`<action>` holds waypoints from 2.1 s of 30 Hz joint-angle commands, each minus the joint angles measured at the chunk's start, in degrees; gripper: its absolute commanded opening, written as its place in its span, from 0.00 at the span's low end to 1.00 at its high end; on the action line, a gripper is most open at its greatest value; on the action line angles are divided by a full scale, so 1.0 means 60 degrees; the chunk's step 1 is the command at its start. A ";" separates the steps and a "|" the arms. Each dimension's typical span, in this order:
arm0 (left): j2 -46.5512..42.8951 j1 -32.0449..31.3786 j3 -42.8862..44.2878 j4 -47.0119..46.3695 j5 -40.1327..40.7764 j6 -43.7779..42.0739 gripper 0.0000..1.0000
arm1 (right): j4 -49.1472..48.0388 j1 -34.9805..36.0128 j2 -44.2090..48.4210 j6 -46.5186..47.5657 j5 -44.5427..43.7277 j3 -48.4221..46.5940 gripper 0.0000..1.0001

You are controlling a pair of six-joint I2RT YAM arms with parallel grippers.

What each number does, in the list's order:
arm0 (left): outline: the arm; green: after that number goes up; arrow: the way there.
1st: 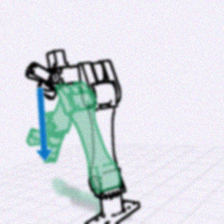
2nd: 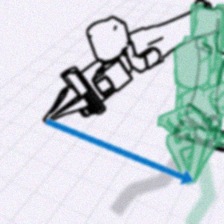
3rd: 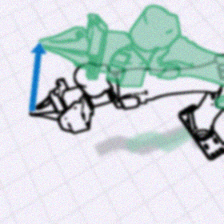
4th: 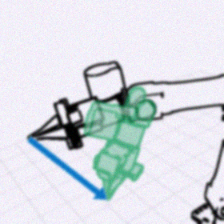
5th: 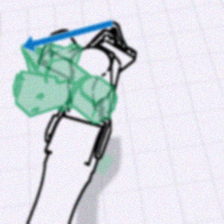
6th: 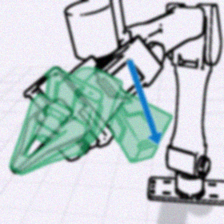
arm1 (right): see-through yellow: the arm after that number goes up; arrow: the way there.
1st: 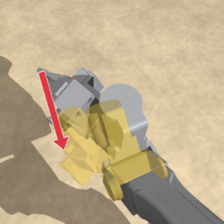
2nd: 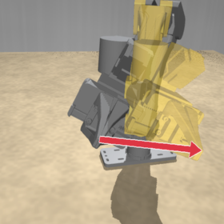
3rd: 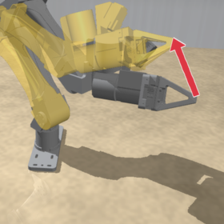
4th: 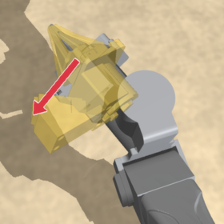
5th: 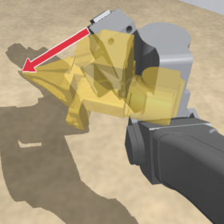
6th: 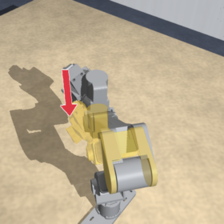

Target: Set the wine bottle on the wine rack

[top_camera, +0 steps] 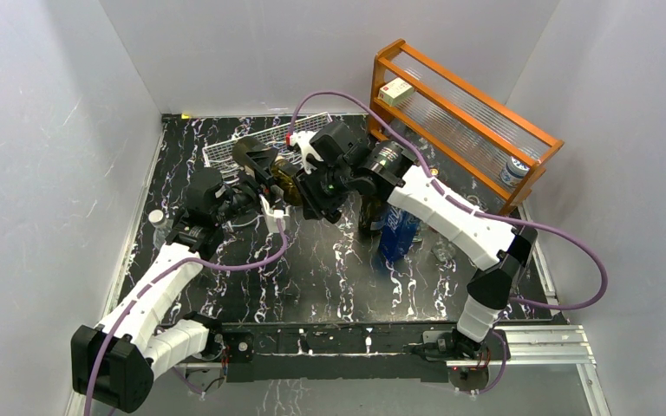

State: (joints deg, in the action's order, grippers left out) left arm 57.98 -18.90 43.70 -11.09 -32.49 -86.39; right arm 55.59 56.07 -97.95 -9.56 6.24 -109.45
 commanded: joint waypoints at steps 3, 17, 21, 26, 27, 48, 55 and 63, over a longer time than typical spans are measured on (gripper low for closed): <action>-0.0169 -0.0044 0.0880 -0.1357 -0.0198 -0.0052 0.00 | -0.0344 0.0029 0.0042 -0.0076 0.0194 -0.0059 0.24; -0.0094 -0.0068 0.0853 0.0160 0.0461 -0.0433 0.98 | -0.1588 0.0028 0.1057 -0.0209 -0.0741 0.0875 0.00; -0.0579 -0.0073 0.0169 0.0220 0.0894 0.0123 0.98 | -0.2047 -0.0009 0.1384 -0.0506 -0.1554 0.1239 0.00; -0.1346 -0.0083 -0.0470 0.0604 0.1234 0.1205 0.98 | -0.2477 -0.0184 0.1680 -0.0851 -0.1996 0.1556 0.00; -0.1475 -0.0075 -0.0542 0.0792 0.1269 0.1354 0.98 | -0.2567 -0.0213 0.1721 -0.0883 -0.2027 0.1601 0.00; -0.1723 -0.0083 0.3114 0.4372 0.6516 1.2619 0.98 | -0.2923 0.0291 0.2846 -0.0582 -0.0794 0.3007 0.00; -0.0880 -0.0084 0.5473 0.6473 0.6932 1.3370 0.98 | -0.3400 0.1151 0.3249 -0.1258 -0.1139 0.4176 0.00; -0.0423 -0.0082 0.6384 0.8194 0.6291 1.5604 0.98 | -0.4516 0.2490 0.3420 -0.2513 -0.2200 0.5726 0.00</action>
State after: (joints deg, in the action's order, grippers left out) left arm 55.35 -19.38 80.25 29.74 7.92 -0.89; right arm 41.89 67.75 -80.71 -20.36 -1.43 -75.72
